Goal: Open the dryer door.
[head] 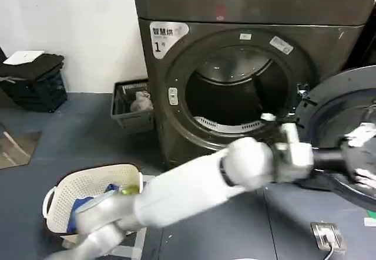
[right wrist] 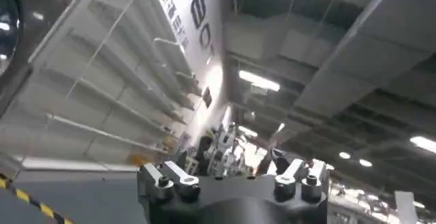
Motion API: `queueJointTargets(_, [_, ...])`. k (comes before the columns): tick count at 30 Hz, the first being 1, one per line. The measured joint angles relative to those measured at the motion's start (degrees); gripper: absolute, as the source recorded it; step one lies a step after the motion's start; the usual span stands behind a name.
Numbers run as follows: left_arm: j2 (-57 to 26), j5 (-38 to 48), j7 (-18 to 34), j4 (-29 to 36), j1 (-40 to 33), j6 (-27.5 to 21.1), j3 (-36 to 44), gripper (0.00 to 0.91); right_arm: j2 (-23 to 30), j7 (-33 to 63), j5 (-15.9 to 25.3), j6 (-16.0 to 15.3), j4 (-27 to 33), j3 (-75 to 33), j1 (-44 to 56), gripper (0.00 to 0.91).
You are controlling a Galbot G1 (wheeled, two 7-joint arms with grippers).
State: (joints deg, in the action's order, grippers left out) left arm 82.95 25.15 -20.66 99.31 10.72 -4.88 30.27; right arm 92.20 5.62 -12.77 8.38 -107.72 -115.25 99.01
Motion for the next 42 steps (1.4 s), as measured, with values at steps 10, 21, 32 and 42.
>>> queueJointTargets(10, [-18.06,-0.07,-0.66,9.85,12.0,2.66,-11.74,0.907,0.0,0.25,0.06,-0.54,1.11,2.26,0.2,0.907])
queueJointTargets(21, [-32.85,0.35,-1.12,17.19,29.1,2.7,-29.72,0.907,-4.59,0.36,0.02,-0.18,2.83,3.9,-0.06,0.907])
queueJointTargets(32, [-44.13,-15.42,-1.4,11.67,37.37,8.09,-38.3,0.907,-7.7,0.31,0.01,-0.03,5.81,4.58,-0.5,0.907])
queueJointTargets(42, [-51.48,-36.22,-1.14,-1.2,35.27,21.48,-39.25,0.907,-9.04,-0.21,-0.14,-0.28,7.7,4.65,-0.65,0.907])
